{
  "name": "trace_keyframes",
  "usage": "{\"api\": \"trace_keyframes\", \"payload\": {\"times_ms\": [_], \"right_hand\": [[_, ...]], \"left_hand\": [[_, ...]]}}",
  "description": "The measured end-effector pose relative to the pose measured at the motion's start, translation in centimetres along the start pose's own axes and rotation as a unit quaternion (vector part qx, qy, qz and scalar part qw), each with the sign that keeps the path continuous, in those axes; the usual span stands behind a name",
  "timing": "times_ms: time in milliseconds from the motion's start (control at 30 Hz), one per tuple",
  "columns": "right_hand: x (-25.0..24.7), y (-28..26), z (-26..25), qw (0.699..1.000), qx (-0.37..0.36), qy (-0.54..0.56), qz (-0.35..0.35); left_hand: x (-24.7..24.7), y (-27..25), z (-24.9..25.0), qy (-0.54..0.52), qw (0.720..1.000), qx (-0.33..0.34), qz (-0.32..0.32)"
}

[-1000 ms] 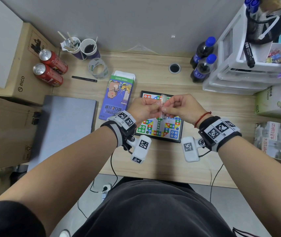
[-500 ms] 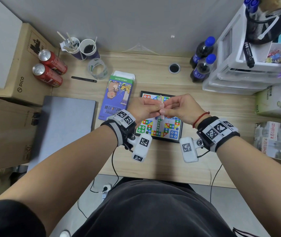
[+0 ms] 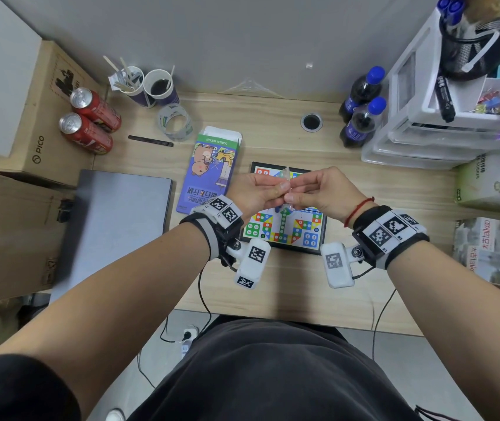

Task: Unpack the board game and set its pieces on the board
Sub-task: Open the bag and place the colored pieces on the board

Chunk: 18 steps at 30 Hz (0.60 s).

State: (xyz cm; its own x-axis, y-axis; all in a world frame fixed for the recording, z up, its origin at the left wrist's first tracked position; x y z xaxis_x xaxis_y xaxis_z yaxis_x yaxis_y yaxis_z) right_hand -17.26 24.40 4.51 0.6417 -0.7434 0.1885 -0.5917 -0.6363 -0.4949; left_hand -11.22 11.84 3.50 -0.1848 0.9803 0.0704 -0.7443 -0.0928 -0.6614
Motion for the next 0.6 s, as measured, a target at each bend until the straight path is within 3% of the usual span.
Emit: {"api": "trace_keyframes", "payload": {"times_ms": [600], "right_hand": [[0.05, 0.08, -0.16, 1.0, 0.002, 0.013, -0.01]], "left_hand": [[-0.03, -0.14, 0.64, 0.013, 1.0, 0.001, 0.006]]}}
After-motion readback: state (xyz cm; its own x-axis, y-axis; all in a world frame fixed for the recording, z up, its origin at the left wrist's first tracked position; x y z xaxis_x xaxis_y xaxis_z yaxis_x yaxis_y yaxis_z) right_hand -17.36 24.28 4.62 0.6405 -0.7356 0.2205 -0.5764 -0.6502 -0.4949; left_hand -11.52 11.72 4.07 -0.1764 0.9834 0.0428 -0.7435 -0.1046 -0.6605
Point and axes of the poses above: each hand's wrist, its own y-axis towards the middle knuckle, its own x-axis out of the palm, z = x × y, the point moved 7 cm from there along y, towards the middle knuckle, and after that the axes turned 12 degrees about y, right-handed, at the moved point
